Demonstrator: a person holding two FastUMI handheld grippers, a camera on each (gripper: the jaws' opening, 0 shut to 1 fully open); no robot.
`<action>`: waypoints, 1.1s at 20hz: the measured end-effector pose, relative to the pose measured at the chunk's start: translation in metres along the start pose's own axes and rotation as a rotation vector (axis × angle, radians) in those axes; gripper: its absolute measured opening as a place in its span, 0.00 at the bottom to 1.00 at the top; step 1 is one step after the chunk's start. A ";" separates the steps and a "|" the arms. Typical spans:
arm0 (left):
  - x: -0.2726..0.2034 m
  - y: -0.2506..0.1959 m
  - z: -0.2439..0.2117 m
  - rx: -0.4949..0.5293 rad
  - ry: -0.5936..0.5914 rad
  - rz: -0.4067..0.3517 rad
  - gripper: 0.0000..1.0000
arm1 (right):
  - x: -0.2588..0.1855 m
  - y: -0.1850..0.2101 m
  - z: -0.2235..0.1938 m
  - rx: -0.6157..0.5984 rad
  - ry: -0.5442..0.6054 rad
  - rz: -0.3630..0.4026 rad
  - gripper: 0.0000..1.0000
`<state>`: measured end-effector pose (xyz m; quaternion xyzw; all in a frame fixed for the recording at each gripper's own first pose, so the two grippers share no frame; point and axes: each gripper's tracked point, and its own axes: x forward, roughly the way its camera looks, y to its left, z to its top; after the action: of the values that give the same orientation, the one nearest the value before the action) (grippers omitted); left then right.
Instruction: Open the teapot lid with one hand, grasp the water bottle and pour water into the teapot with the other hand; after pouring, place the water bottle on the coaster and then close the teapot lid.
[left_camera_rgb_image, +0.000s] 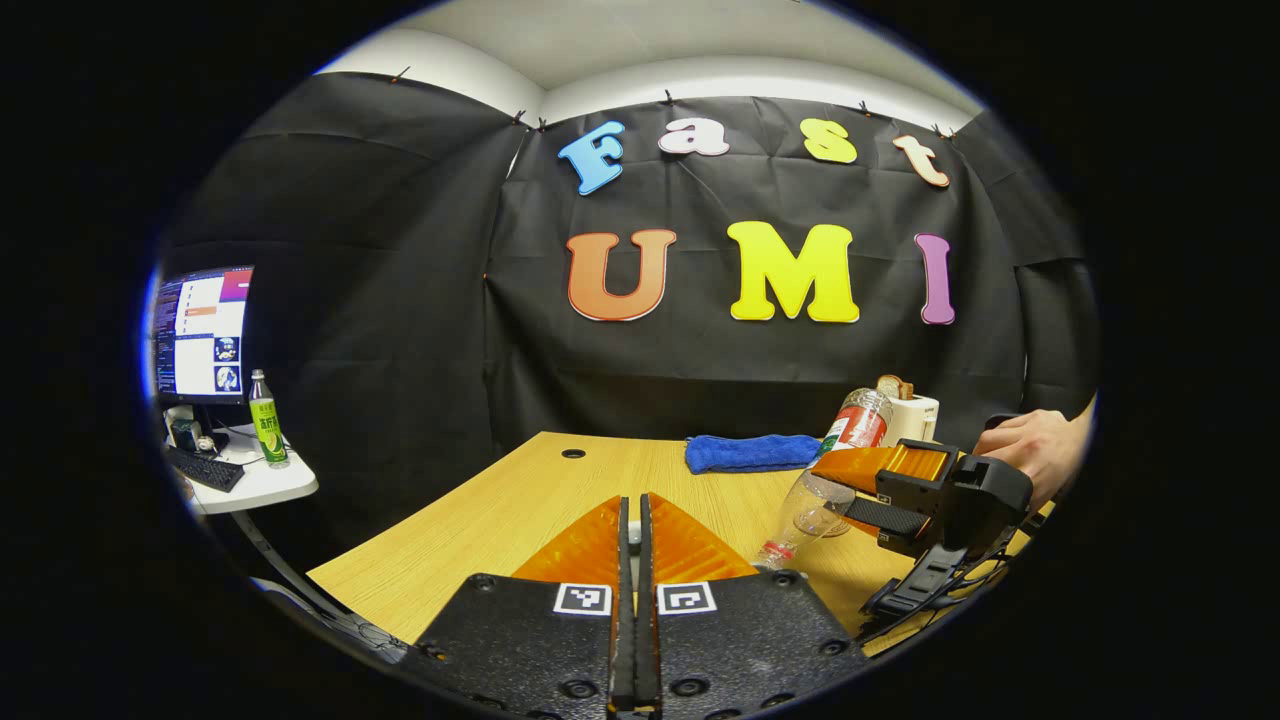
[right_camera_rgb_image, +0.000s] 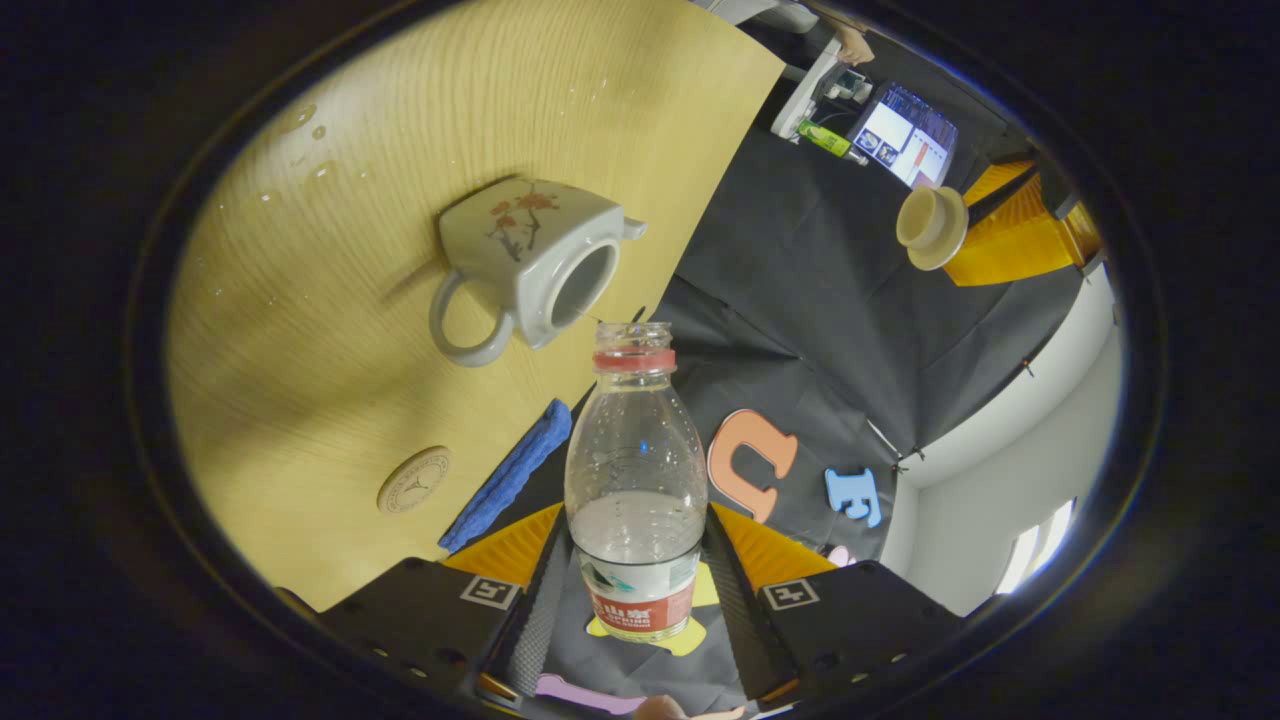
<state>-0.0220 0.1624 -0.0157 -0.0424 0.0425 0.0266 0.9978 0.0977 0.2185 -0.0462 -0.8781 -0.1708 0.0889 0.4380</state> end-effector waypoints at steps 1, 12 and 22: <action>0.000 0.000 0.000 0.000 0.000 0.000 0.03 | 0.000 0.000 0.000 0.000 0.001 0.001 0.73; -0.002 0.003 0.003 -0.003 -0.006 0.010 0.03 | 0.002 0.024 -0.006 0.187 0.006 0.087 0.74; 0.002 -0.006 -0.001 -0.002 0.002 -0.006 0.03 | -0.009 0.052 -0.058 1.083 0.139 0.217 0.73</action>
<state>-0.0195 0.1561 -0.0167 -0.0437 0.0431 0.0238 0.9978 0.1191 0.1431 -0.0528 -0.5437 0.0202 0.1504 0.8254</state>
